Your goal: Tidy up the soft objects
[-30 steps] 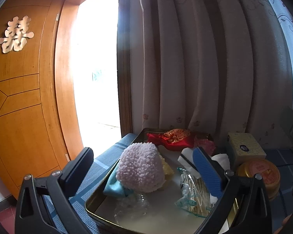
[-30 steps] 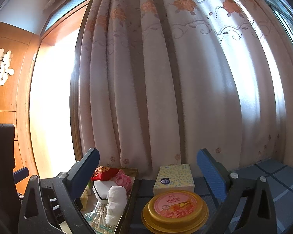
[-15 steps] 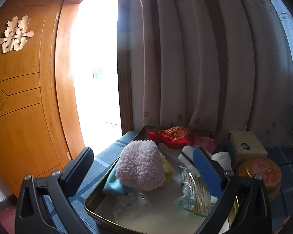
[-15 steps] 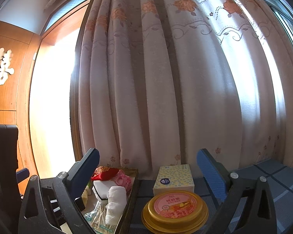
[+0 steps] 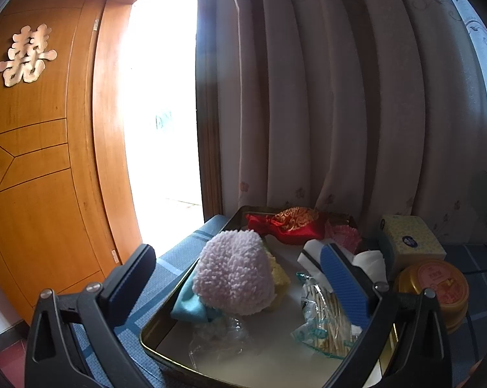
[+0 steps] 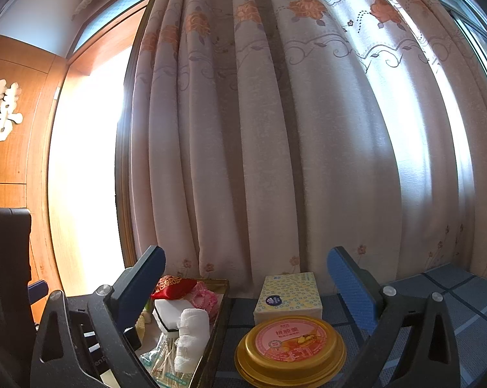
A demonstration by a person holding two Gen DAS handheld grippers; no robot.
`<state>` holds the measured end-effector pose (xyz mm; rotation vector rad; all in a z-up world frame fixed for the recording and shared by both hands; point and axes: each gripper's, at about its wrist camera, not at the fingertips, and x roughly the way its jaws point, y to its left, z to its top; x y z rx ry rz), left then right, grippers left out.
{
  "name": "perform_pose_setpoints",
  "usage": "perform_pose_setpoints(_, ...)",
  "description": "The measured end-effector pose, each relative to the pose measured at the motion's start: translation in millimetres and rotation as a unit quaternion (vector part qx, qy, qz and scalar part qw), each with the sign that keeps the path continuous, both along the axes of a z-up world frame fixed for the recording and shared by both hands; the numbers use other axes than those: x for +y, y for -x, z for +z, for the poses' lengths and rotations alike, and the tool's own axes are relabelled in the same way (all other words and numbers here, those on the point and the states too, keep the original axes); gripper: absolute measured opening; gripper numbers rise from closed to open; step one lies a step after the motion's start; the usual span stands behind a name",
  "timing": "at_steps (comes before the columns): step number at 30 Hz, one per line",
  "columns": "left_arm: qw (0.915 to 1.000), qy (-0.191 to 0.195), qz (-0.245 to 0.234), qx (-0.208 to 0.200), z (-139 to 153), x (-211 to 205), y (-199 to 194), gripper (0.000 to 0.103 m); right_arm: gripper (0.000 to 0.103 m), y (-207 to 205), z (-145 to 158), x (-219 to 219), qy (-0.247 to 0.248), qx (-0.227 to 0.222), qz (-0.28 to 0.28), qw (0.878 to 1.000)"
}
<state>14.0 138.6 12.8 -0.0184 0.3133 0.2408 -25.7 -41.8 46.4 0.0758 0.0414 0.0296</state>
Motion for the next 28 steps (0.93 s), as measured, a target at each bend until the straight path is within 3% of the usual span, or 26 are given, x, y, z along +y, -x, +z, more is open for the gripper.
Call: perform_pose_setpoints(28, 0.9998, 0.002, -0.02, 0.003, -1.8, -4.0, -1.0, 0.103, 0.102, -2.4, 0.0, -0.2, -0.002, 0.008, -0.009, 1.0)
